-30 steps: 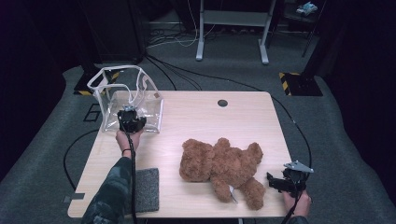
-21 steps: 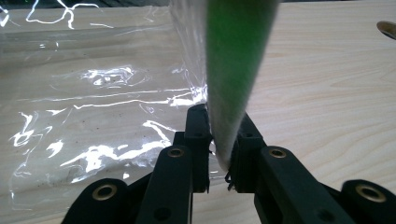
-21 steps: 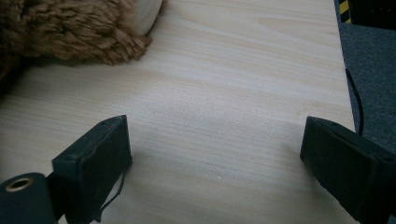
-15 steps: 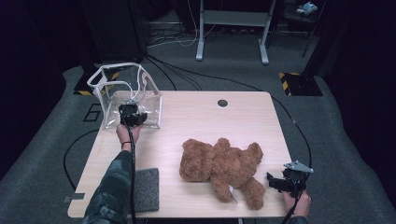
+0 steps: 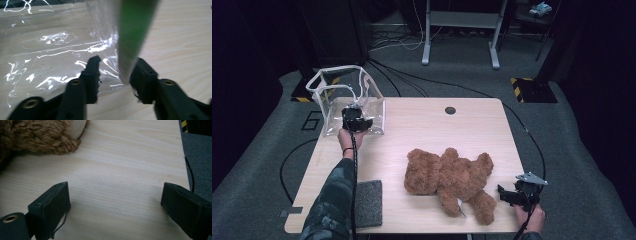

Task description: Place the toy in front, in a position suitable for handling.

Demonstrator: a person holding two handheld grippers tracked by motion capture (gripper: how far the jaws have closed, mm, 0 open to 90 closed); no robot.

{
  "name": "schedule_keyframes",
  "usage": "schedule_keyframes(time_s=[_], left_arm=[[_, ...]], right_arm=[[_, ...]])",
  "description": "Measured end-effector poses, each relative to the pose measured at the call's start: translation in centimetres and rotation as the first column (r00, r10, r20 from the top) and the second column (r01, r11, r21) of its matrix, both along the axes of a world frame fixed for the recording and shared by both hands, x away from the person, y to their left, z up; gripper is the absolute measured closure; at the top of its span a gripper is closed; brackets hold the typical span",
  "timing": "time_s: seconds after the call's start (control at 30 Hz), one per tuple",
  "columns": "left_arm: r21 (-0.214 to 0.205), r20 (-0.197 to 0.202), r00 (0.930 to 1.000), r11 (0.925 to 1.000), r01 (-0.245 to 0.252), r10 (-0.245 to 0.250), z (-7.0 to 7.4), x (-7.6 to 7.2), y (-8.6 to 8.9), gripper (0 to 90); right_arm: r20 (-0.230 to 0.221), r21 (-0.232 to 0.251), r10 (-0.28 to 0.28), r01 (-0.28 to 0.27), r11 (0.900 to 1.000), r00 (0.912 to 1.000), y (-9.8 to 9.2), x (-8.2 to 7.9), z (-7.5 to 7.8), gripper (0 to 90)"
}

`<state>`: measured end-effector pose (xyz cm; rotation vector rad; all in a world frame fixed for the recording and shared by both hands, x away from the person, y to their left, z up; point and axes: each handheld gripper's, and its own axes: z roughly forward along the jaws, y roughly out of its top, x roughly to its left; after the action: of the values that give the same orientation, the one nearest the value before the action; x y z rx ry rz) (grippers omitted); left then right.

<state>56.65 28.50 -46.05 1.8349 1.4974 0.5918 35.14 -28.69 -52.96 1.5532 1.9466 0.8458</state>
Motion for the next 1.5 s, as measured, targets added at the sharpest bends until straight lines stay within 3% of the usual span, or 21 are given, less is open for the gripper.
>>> schedule_keyframes(time_s=[0.07,0.1,0.13,0.17,0.47,0.57,0.67,0.87,1.07,1.43,1.5], left_arm=[[0.010,-0.012,0.9998,0.9999,0.013,-0.013,0.2,-0.5,0.2,46.8],[-0.015,-0.013,0.9999,0.9999,0.006,-0.007,0.2,-0.8,0.1,41.7],[-0.001,-0.018,0.9997,0.9999,0.015,-0.015,0.3,-1.0,0.3,37.8],[-0.015,-0.021,0.9996,0.9998,0.016,-0.017,0.4,-1.3,0.4,33.1],[-0.056,-0.042,0.9974,0.9969,0.056,-0.058,1.1,-4.8,1.9,14.3],[-0.073,-0.034,0.9980,0.9961,0.050,-0.053,1.1,-5.9,2.2,12.0],[-0.047,-0.048,0.9963,0.9965,0.069,-0.071,1.3,-7.0,2.4,9.1],[-0.037,-0.038,0.9944,0.9946,0.097,-0.098,1.3,-9.2,2.1,6.1],[-0.061,-0.034,0.9936,0.9926,0.105,-0.107,0.7,-11.1,1.6,3.8],[-0.096,-0.069,0.9868,0.9855,0.140,-0.147,-1.2,-13.5,0.7,0.3],[-0.098,-0.058,0.9879,0.9856,0.138,-0.144,-1.2,-13.9,0.4,0.2]], right_arm=[[0.000,0.000,0.000,0.000,1.0000,1.0000,0.0,0.0,0.0,7.7],[0.000,0.000,0.000,0.000,1.0000,1.0000,0.0,0.0,0.0,7.8],[0.000,0.001,0.000,0.000,1.0000,1.0000,0.0,0.0,0.0,7.8],[0.000,0.000,0.000,0.000,1.0000,1.0000,0.0,0.0,0.0,7.8],[-0.002,0.006,-0.003,0.003,1.0000,1.0000,0.0,0.0,0.0,8.0],[-0.003,0.006,-0.002,0.002,1.0000,1.0000,0.0,0.0,0.0,8.1],[-0.003,0.007,-0.002,0.002,1.0000,1.0000,0.0,0.0,0.0,8.1],[-0.003,0.007,-0.002,0.002,1.0000,1.0000,0.0,0.0,0.0,8.1],[-0.004,0.007,-0.001,0.001,1.0000,1.0000,0.0,0.0,0.0,8.1],[-0.009,0.006,0.007,-0.007,1.0000,0.9999,0.0,0.0,0.0,7.9],[-0.008,0.006,0.014,-0.014,0.9999,0.9999,0.0,0.0,0.0,7.8]])
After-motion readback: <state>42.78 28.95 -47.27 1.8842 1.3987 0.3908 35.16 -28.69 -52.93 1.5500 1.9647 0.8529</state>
